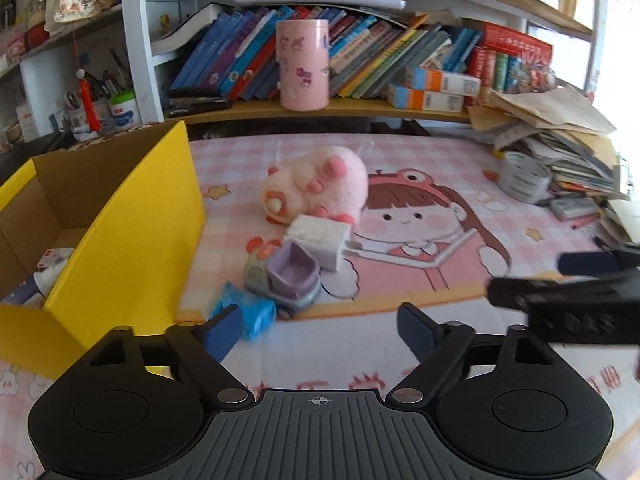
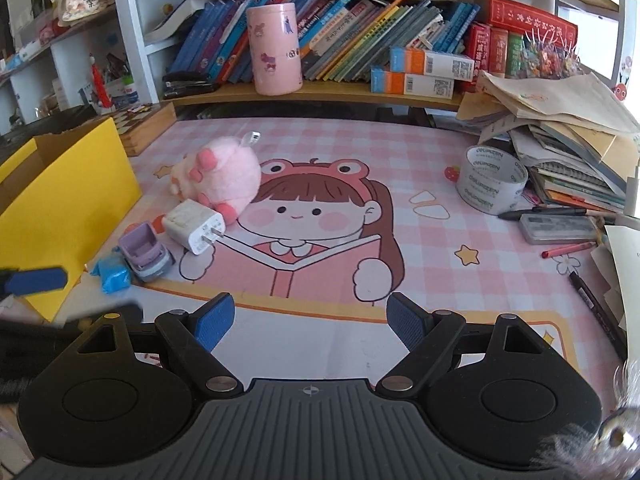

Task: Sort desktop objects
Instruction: 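Move both tools toward the toy truck and blue bag, then close the left tool on the toy truck while the right tool grasps the blue bag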

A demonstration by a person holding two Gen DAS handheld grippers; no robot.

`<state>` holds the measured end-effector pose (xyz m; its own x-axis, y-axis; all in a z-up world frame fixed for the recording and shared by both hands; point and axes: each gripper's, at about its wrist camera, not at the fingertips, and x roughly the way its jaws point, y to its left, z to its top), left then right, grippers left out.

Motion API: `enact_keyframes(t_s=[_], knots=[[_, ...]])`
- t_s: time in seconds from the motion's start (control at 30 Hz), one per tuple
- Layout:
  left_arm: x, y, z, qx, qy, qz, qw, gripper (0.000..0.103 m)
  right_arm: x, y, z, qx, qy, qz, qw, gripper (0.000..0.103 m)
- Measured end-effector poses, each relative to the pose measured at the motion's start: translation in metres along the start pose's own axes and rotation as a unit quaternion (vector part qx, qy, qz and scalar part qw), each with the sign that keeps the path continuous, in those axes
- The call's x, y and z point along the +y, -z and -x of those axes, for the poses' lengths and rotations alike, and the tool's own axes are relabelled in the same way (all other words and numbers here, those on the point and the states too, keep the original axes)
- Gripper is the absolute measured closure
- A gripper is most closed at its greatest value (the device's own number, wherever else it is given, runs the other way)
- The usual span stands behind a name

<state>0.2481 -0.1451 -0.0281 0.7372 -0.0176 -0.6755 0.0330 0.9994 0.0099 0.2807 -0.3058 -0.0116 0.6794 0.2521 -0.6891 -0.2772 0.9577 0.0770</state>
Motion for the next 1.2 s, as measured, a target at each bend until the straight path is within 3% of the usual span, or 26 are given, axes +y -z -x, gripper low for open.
enact_keyframes(t_s=[0.13, 0.3, 0.63, 0.77, 0.93, 1.2], knots=[[0.004, -0.006, -0.015, 0.002, -0.011, 0.012, 0.9999, 0.027, -0.004, 0.001, 0.000, 0.000, 0.004, 0.002, 1.000, 0.021], [0.009, -0.014, -0.033, 0.008, -0.034, 0.031, 0.9989, 0.027, -0.008, 0.001, -0.001, 0.006, 0.006, 0.007, 1.000, 0.021], [0.006, -0.018, -0.066, 0.021, -0.057, 0.016, 0.9980, 0.027, -0.007, 0.002, -0.001, 0.018, 0.000, 0.026, 0.999, 0.021], [0.006, -0.017, -0.073, 0.028, -0.047, 0.002, 0.9985, 0.041, -0.009, 0.002, -0.001, 0.022, 0.003, 0.027, 0.999, 0.021], [0.004, -0.012, -0.061, 0.019, -0.028, -0.001, 0.9994, 0.042, -0.011, 0.005, -0.003, 0.029, 0.001, 0.029, 0.999, 0.021], [0.010, -0.009, 0.011, -0.028, -0.018, 0.021, 0.9992, 0.041, 0.001, 0.003, -0.016, 0.038, -0.029, 0.057, 0.997, 0.021]])
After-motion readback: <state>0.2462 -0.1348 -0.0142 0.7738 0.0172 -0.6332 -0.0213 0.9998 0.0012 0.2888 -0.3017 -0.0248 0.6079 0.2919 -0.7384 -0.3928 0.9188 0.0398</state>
